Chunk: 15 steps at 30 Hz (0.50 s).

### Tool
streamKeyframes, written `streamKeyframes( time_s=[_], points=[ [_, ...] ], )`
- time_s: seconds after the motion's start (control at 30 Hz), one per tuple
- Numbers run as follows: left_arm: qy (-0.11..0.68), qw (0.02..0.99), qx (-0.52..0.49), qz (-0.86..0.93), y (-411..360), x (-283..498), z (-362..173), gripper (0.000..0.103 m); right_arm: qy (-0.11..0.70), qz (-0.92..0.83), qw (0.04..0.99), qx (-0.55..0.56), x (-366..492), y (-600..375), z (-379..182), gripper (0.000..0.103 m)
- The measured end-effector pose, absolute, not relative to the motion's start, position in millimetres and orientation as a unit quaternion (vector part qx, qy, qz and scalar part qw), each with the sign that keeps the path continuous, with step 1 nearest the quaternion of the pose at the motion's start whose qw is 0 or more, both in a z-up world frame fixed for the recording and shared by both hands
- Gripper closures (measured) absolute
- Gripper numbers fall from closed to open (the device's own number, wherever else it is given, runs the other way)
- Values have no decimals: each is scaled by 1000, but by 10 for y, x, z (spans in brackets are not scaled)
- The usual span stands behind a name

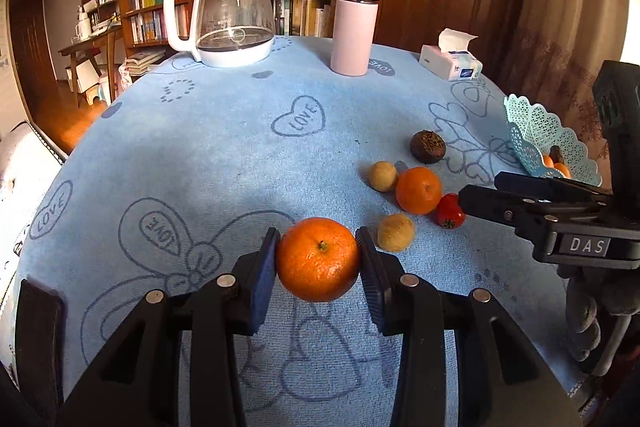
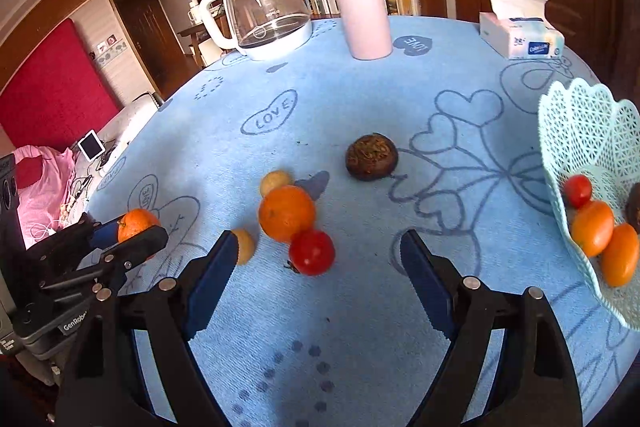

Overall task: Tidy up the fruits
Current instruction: 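Lift the orange with the left tool while the right tool grasps a large orange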

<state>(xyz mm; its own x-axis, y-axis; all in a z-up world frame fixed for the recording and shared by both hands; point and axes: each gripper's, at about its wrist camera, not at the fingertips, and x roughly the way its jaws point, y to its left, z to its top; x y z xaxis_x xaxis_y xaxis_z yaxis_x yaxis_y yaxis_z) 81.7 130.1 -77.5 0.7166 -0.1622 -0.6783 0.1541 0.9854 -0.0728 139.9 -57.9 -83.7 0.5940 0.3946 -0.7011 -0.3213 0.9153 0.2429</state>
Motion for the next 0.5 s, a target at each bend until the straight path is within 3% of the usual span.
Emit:
streamKeyframes(
  time_s=[0.17,0.5],
  points=[
    [370,926,-15,-78,1375,877,-804,64,422,214,880,34,1666,-317,-915,40],
    [370,926,-17,-76,1387,917,-808,64,437,211,874,7,1831,-172,-1095,58]
  ],
)
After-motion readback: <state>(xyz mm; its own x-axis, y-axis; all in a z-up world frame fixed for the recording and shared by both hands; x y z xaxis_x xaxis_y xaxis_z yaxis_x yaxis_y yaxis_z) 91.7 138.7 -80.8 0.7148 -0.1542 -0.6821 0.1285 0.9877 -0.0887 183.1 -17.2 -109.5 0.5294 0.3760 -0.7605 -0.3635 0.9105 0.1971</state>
